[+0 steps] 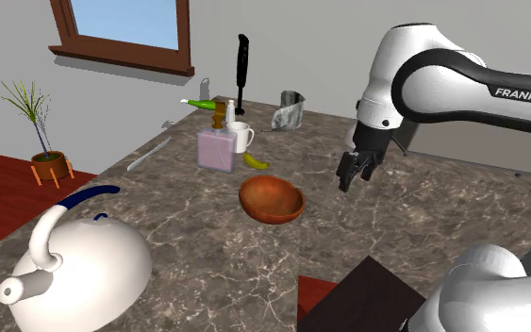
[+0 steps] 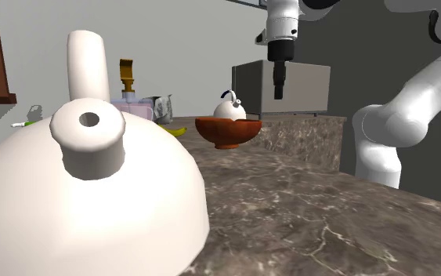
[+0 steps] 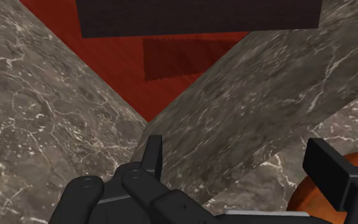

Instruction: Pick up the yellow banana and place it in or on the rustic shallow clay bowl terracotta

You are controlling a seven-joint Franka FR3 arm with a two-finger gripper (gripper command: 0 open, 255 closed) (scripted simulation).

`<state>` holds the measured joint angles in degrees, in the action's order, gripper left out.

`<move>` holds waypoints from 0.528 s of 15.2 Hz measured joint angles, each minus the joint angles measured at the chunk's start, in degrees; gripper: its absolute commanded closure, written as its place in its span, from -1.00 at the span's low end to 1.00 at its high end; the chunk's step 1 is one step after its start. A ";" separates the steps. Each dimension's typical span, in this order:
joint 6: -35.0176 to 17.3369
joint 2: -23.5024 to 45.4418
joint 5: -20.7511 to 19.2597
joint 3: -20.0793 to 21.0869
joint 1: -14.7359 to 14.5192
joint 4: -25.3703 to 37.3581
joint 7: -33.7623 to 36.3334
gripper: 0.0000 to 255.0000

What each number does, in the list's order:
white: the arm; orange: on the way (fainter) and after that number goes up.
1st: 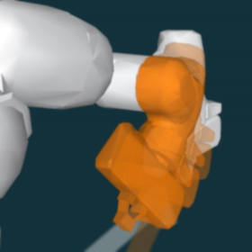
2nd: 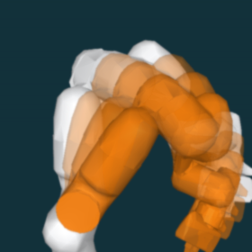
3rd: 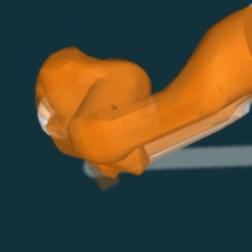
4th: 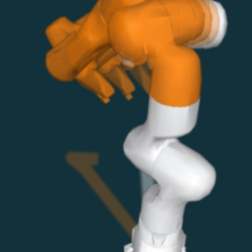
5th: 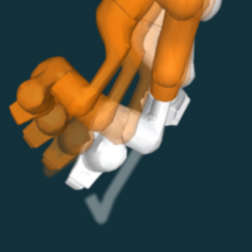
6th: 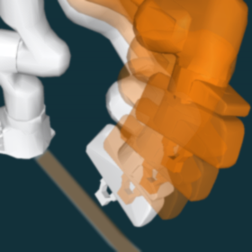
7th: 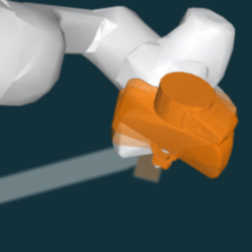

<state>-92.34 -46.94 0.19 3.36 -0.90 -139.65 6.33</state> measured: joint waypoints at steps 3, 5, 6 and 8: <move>-2.19 2.15 -0.33 -0.46 -0.20 0.37 -1.32 -1.00; -5.44 6.05 -0.96 -1.42 -0.36 1.71 -3.60 -1.00; -7.01 7.98 -1.24 -1.90 -0.47 2.47 -4.82 -1.00; -10.36 11.84 -1.54 -2.64 -0.84 3.73 -7.03 -1.00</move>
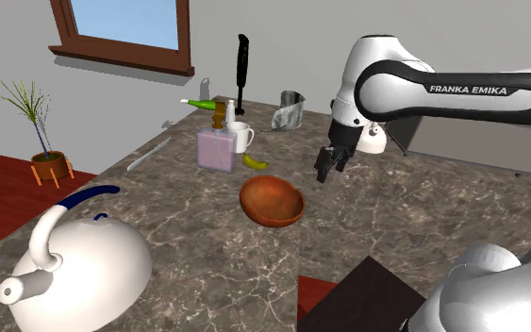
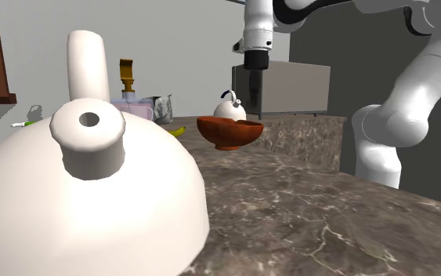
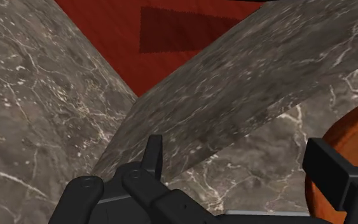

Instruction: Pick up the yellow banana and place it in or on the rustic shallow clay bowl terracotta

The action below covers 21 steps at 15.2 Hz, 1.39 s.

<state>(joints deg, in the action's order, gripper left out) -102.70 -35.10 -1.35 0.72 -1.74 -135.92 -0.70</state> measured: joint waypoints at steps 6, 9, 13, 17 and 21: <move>-8.07 12.31 -0.08 -1.82 -1.25 6.54 -6.76 -1.00; -10.78 18.09 0.34 -2.56 -1.83 10.77 -10.33 -1.00; -13.51 26.56 1.35 -3.06 -2.60 17.91 -14.87 -1.00; -15.05 34.71 2.55 -2.77 -3.35 25.88 -18.73 -1.00; -16.35 41.84 3.63 -2.40 -3.55 32.85 -22.40 -1.00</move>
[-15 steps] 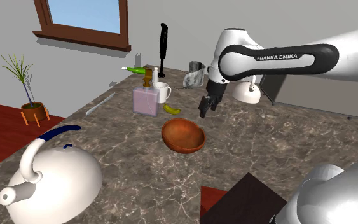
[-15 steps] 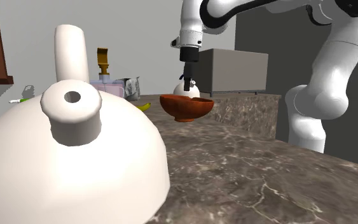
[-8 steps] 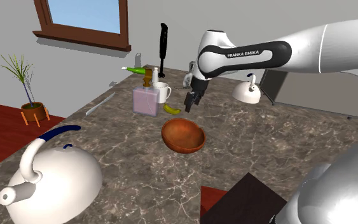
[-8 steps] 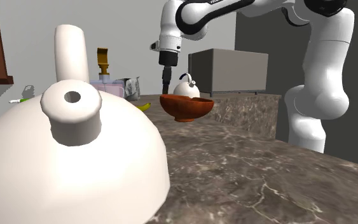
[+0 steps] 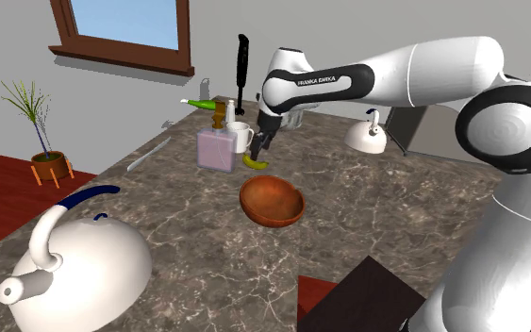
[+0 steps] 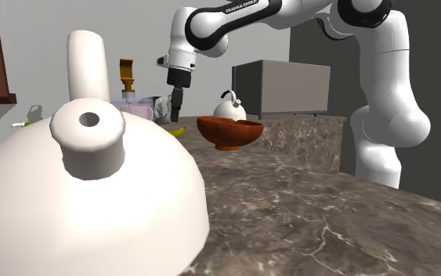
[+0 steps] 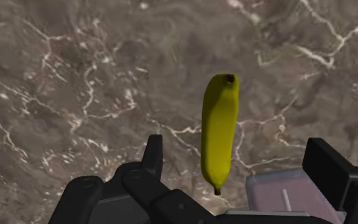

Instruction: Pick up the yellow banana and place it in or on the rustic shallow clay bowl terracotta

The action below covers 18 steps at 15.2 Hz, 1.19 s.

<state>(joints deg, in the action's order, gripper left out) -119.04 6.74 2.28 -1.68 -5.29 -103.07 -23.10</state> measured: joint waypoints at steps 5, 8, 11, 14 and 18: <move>-2.99 2.42 0.24 0.11 -0.02 -0.40 -0.64 -1.00; -4.35 3.30 0.29 0.15 -0.06 -0.88 -0.65 -1.00; -4.72 3.35 0.31 0.13 -0.02 -1.18 -0.73 -1.00; -4.77 3.36 0.31 0.13 -0.02 -1.21 -0.74 -1.00; -4.77 3.36 0.31 0.13 -0.02 -1.21 -0.74 1.00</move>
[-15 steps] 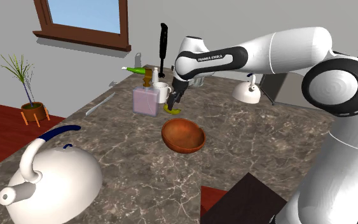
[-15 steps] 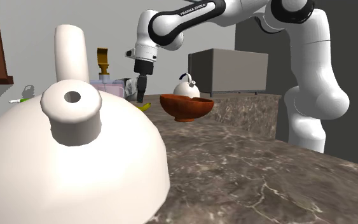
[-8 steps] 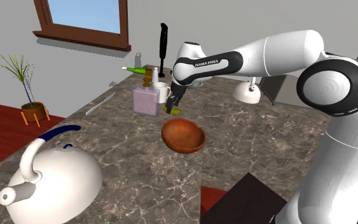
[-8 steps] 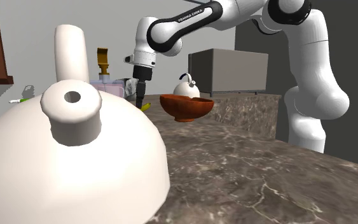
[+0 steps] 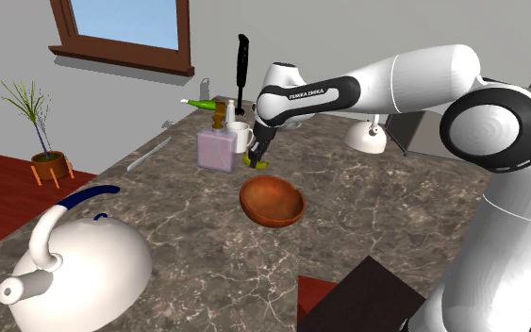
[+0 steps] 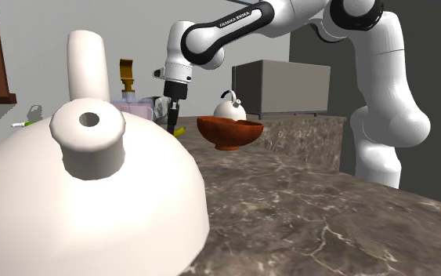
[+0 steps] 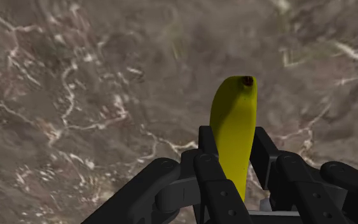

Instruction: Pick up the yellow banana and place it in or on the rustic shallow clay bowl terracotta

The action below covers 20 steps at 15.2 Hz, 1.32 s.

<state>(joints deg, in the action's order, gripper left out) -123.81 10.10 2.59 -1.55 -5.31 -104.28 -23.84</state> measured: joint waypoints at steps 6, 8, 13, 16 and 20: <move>0.00 0.00 0.00 0.00 0.00 0.00 0.00 1.00; 0.37 -0.11 -0.02 0.00 0.00 0.26 0.03 1.00; 3.65 -1.00 -0.13 -0.02 -0.01 2.67 0.18 1.00; 5.88 -1.27 -0.18 -0.04 0.00 4.64 0.27 1.00; 8.75 -1.47 -0.23 -0.06 0.02 7.31 0.36 1.00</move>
<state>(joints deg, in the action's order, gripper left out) -115.06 8.62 2.36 -1.61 -5.29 -96.97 -23.48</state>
